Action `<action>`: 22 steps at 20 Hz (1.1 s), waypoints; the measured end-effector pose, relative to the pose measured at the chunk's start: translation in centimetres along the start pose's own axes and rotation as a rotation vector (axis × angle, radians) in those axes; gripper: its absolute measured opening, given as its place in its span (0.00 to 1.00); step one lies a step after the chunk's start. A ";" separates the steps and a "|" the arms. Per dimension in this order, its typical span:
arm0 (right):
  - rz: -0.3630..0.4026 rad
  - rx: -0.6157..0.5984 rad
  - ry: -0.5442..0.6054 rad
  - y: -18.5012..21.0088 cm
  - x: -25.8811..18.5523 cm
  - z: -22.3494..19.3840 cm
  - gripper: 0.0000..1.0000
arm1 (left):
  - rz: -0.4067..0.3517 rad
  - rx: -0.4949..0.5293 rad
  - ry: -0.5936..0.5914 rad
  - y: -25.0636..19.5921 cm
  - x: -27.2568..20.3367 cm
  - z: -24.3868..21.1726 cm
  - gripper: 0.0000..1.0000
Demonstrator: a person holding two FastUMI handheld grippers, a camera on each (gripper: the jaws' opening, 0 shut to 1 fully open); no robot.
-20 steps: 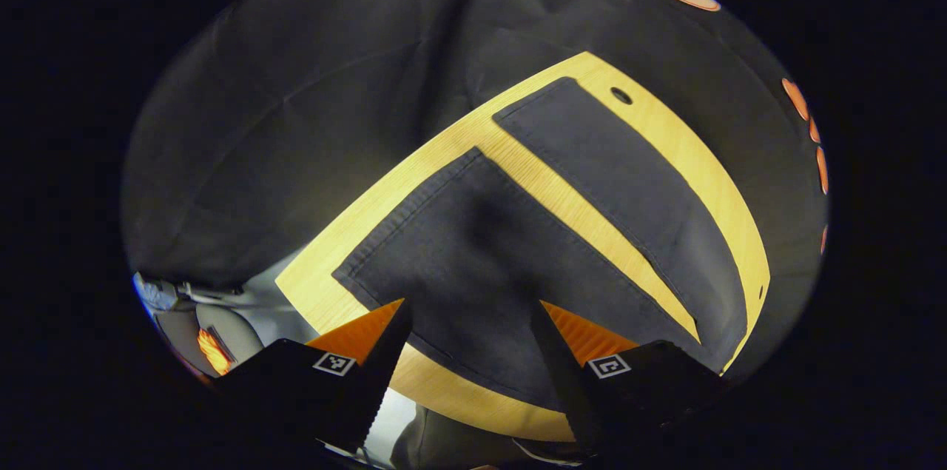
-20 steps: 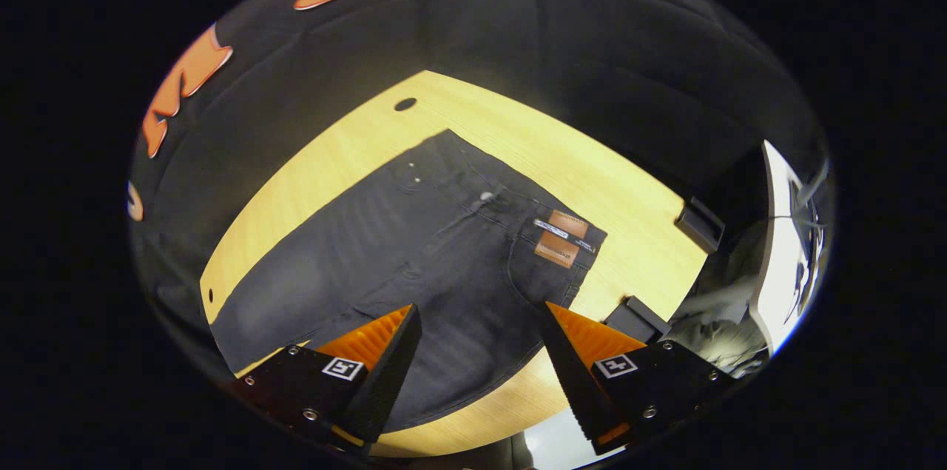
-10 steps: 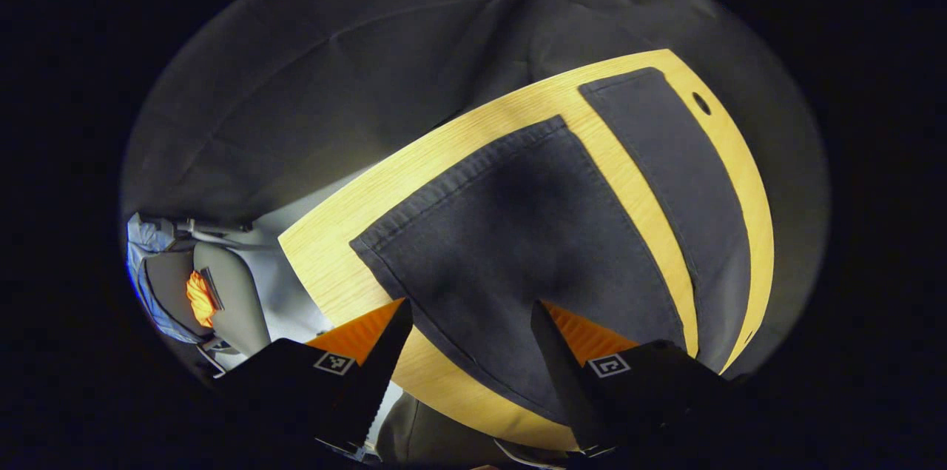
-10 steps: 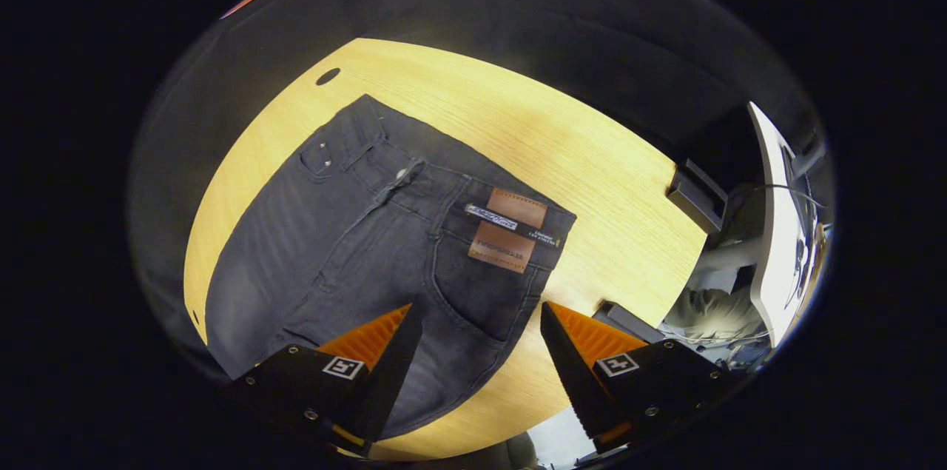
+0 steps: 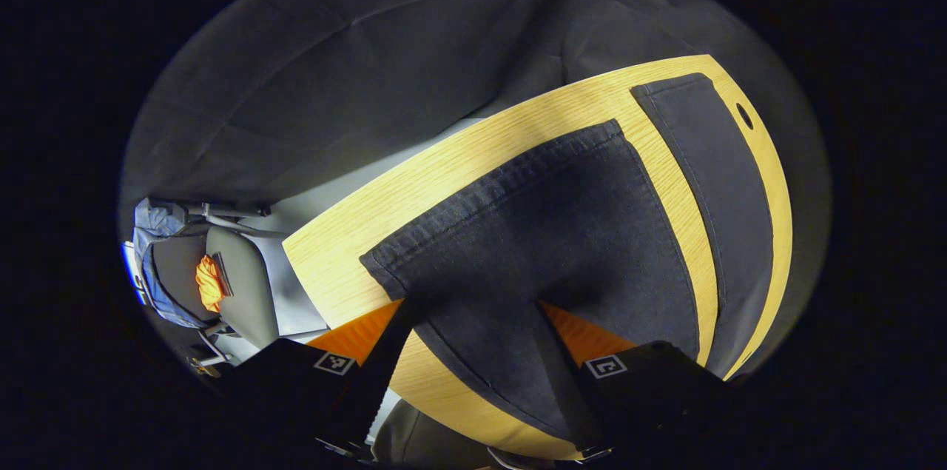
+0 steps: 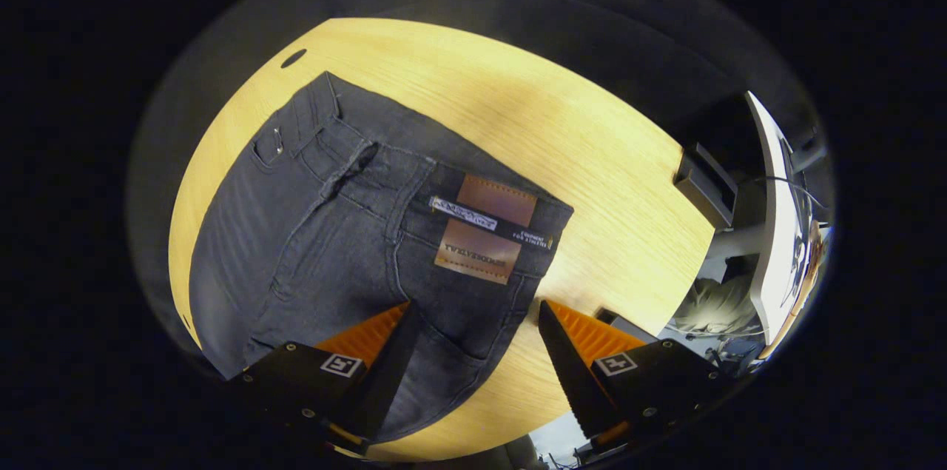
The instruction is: Grasp the waist and the cuffs of the jeans and fold them to make the two legs overlap; first hold the waist and fold one-third of the jeans toward the cuffs, then hold the cuffs and fold the remaining one-third in the same direction to finish folding.
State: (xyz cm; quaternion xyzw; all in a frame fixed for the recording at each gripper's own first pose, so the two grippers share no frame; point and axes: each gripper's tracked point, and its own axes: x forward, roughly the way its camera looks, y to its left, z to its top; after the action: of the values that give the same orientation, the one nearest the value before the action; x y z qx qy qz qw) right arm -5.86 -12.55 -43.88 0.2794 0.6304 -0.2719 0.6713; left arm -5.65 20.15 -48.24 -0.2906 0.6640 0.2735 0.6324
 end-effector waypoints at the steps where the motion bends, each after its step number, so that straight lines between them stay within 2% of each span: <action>1: -0.004 0.006 0.001 0.1 -0.5 0.2 0.98 | 0.002 -0.005 -0.001 0.0 -0.1 0.1 0.96; 2: 0.003 0.001 0.017 0.4 -0.2 0.1 0.98 | 0.001 -0.002 -0.004 0.0 -0.1 0.0 0.96; 3: 0.008 -0.014 0.024 0.6 -0.1 0.3 0.95 | -0.006 -0.005 -0.007 0.0 -0.1 0.1 0.96; 5: 0.028 -0.010 0.050 0.7 -0.1 0.3 0.84 | -0.015 0.023 -0.009 -0.2 -0.5 0.1 0.87; 6: 0.040 0.008 0.060 0.7 -0.1 0.4 0.78 | -0.022 0.030 -0.012 -0.6 -0.2 0.0 0.73; 9: 0.161 0.132 0.073 1.4 0.0 0.5 0.40 | -0.065 0.083 -0.046 -1.5 -0.3 0.4 0.30; 10: 0.201 0.176 0.062 1.3 -0.1 0.8 0.30 | -0.098 0.120 -0.059 -1.6 -0.4 0.5 0.16; 11: 0.251 0.204 0.072 1.5 -0.1 0.7 0.20 | -0.134 0.094 -0.057 -2.0 -0.7 0.4 0.16; 12: 0.299 0.238 0.065 1.5 -0.1 0.8 0.19 | -0.177 0.094 -0.050 -2.3 -0.6 0.3 0.04; 13: 0.330 0.312 0.075 1.4 -0.3 1.0 0.19 | -0.217 0.074 -0.054 -2.3 -0.9 0.3 0.04; 14: 0.364 0.363 0.069 2.0 -0.5 1.0 0.03 | -0.259 0.055 -0.060 -2.5 -1.4 0.7 0.04; 15: 0.373 0.374 0.058 1.7 -0.7 1.1 0.06 | -0.294 0.059 -0.077 -2.7 -2.1 1.0 0.04; 18: 0.434 0.347 0.011 2.5 -2.1 1.7 0.07 | -0.380 0.108 -0.139 -3.6 -5.5 2.1 0.03; 22: 0.520 0.337 -0.053 5.0 -5.9 4.8 0.06 | -0.471 0.164 -0.211 -6.2 -9.2 3.0 0.04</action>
State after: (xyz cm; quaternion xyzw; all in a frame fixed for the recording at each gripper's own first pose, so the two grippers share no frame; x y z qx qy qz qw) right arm 0.72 -12.44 -37.63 0.5317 0.4660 -0.1989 0.6786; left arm 1.27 18.47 -39.18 -0.3545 0.5283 0.0928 0.7659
